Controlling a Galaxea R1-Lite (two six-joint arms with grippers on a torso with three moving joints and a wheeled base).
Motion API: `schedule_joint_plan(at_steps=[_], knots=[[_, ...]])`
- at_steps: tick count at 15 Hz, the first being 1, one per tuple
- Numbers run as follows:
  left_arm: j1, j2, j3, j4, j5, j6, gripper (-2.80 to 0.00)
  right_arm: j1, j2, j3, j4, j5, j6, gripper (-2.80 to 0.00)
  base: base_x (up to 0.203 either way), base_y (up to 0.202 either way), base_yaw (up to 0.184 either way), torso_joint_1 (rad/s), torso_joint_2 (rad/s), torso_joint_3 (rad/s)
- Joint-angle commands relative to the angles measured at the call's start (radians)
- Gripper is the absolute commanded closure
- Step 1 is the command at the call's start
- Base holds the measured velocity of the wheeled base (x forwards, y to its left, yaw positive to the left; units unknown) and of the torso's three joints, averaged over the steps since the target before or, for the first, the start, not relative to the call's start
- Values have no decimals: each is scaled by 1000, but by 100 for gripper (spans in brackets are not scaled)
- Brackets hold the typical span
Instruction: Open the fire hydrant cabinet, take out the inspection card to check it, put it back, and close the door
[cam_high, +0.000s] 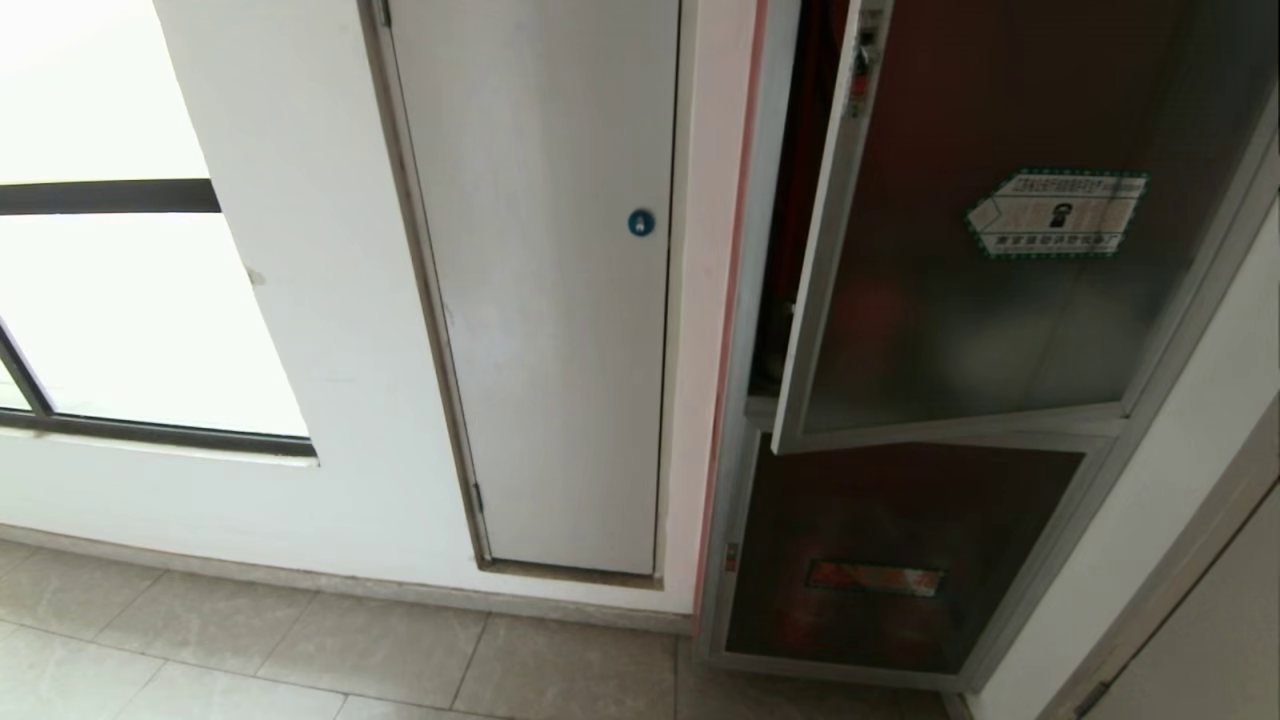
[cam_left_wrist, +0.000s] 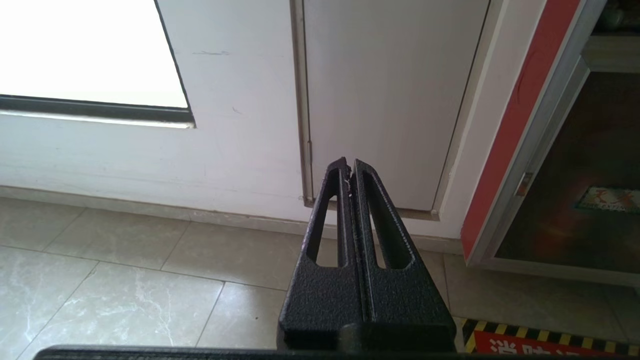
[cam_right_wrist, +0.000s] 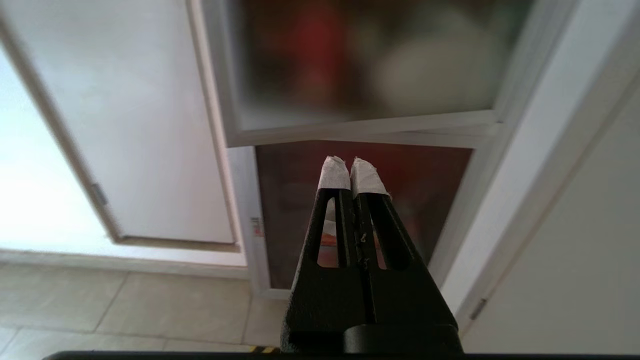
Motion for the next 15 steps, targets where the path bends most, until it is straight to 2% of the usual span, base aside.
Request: schedule_joint_plan(at_steps=[1,4,7,9,12,15], knots=[[1,1,6,-1,1,0,0,-15,-145,38,23,-19,-6,0,0,0,0,0,0,0],[1,1,6,-1,1,0,0,-36,-289,152,25,-12,-34,0,0,0,0,0,0,0],[1,1,6,-1,1,0,0,-38,-431,326,9,67,-32,0,0,0,0,0,0,0],[1,1,6,-1,1,0,0,-38,-432,435,-34,95,2,0,0,0,0,0,0,0],[1,1,6,-1,1,0,0,-38,-432,552,-154,115,10,0,0,0,0,0,0,0],[0,1,6,-1,0,0,0,-39,-432,559,-105,131,10,0,0,0,0,0,0,0]])
